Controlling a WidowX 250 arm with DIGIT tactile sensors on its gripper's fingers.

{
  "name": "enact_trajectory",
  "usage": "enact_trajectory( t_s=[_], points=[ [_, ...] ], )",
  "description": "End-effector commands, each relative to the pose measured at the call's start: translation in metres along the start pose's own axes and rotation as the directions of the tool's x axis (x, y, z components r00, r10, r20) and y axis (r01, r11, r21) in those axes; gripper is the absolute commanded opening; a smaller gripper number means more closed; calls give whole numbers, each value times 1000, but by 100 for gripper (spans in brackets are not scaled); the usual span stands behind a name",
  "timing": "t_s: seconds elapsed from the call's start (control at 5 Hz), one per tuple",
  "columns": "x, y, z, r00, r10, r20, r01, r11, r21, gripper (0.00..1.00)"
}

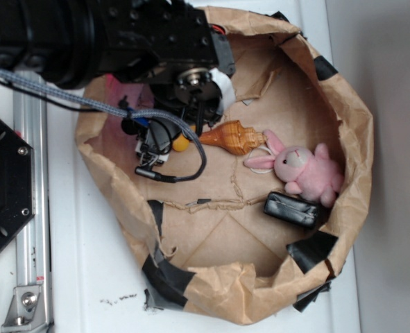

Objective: Grab the yellow duck.

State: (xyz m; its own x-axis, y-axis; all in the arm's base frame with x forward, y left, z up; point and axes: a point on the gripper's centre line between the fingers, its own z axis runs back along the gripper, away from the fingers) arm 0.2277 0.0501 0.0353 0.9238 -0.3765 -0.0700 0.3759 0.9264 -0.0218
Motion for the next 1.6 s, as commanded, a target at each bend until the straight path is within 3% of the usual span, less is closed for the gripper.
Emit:
enact_trajectory(
  t_s=[0.0,0.6,0.8,1.0,1.4],
  points=[
    [21,3,-5,997,38,71,-36,999,-31,100],
    [18,-14,-13,997,-37,67,41,997,-67,100],
    [19,-13,-16,997,-24,75,28,998,-52,100],
    [20,-13,-21,995,-6,99,11,998,-54,0],
    [19,-16,-23,996,-6,87,10,999,-48,0]
  ],
)
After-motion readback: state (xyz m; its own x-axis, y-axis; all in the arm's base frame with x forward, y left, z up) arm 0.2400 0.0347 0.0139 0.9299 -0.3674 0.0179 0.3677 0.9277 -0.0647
